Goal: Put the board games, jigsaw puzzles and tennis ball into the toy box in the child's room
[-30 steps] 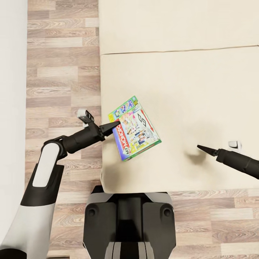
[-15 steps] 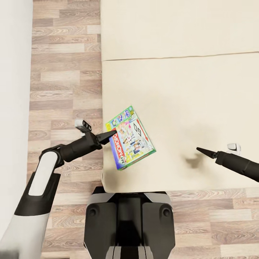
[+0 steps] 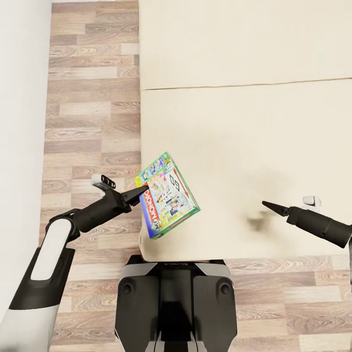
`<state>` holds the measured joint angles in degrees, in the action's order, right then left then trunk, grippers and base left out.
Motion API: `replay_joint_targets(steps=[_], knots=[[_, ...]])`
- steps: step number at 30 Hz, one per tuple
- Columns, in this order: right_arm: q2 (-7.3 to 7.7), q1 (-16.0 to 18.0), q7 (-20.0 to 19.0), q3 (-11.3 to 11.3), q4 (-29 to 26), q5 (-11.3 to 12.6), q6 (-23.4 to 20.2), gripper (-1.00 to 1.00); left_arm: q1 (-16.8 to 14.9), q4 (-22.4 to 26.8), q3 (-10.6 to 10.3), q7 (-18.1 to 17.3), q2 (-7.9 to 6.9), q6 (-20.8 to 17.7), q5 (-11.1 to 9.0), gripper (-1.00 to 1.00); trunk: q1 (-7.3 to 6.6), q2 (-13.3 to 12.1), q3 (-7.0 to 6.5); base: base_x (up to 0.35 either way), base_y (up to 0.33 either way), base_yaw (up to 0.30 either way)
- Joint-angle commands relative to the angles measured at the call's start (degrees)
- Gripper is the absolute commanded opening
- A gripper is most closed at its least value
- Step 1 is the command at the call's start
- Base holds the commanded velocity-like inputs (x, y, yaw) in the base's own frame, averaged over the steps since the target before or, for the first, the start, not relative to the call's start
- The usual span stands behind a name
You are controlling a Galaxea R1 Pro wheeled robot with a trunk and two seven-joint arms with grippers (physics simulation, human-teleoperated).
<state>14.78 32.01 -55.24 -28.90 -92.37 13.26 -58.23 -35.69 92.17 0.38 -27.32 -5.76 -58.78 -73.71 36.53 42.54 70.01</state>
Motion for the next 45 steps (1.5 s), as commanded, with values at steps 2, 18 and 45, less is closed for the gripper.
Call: replay_joint_targets(steps=[2,18,45], knots=[[-0.65,0.0,-0.3,0.0,0.0,-0.3,-0.1,1.0,0.2,0.0,0.3,-0.5,-0.08,-0.2,0.3,-1.0,-0.42,-0.8,-0.53,0.0,0.0,0.0],[-1.69,0.0,0.8,0.1,0.0,-0.4,0.3,1.0,0.5,-0.1,0.3,-0.5,-0.05,-0.2,0.4,-1.0,-3.94,-7.2,-4.88,0.0,0.0,0.0],[-1.79,0.0,1.4,0.2,0.0,-0.4,0.5,1.0,0.3,-0.1,0.1,0.2,0.01,-0.1,1.1,-1.0,-9.87,-18.0,-12.22,0.0,0.0,0.0]])
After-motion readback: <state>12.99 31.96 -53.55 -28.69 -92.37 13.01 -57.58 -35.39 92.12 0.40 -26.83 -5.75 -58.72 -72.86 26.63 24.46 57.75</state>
